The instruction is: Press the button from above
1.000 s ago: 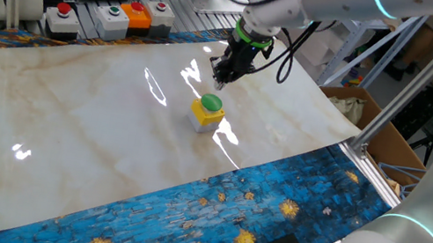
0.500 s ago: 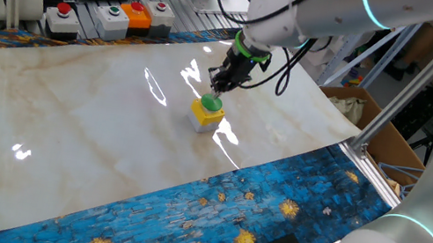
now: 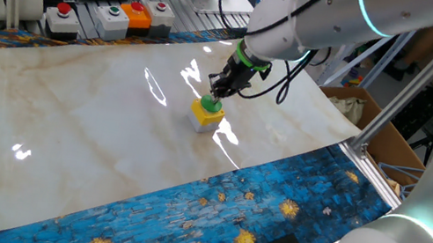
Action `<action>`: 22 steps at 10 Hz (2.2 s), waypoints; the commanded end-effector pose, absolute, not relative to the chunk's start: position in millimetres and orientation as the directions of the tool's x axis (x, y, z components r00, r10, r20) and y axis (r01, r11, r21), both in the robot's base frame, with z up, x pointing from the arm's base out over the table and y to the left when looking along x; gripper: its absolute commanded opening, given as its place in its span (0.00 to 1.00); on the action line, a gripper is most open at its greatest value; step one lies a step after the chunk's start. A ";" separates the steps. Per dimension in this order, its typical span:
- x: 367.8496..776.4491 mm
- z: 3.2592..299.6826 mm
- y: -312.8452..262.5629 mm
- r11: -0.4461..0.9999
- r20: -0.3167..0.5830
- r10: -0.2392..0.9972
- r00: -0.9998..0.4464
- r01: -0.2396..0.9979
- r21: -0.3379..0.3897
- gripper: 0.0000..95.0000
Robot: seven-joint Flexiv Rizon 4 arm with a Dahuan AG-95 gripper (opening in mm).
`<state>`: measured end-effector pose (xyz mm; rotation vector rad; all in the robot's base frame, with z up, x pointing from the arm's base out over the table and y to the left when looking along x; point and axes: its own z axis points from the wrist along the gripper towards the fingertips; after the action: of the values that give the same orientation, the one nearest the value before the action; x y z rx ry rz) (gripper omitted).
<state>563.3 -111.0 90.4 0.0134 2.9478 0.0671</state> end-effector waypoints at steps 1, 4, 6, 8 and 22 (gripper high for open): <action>564.2 109.3 -112.1 0.999 -0.158 0.015 -0.987 0.007 0.051 0.00; 562.5 131.0 -114.1 0.999 -0.157 0.017 -0.987 0.009 0.049 0.00; 560.4 143.0 -115.3 0.999 -0.157 0.018 -0.988 0.010 0.052 0.00; 559.8 144.7 -115.3 0.998 -0.156 0.020 -0.988 0.012 0.055 0.00; 563.5 119.8 -112.6 0.992 -0.166 0.059 -0.984 0.040 0.118 0.00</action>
<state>564.0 -112.9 120.0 0.0726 2.9680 0.1742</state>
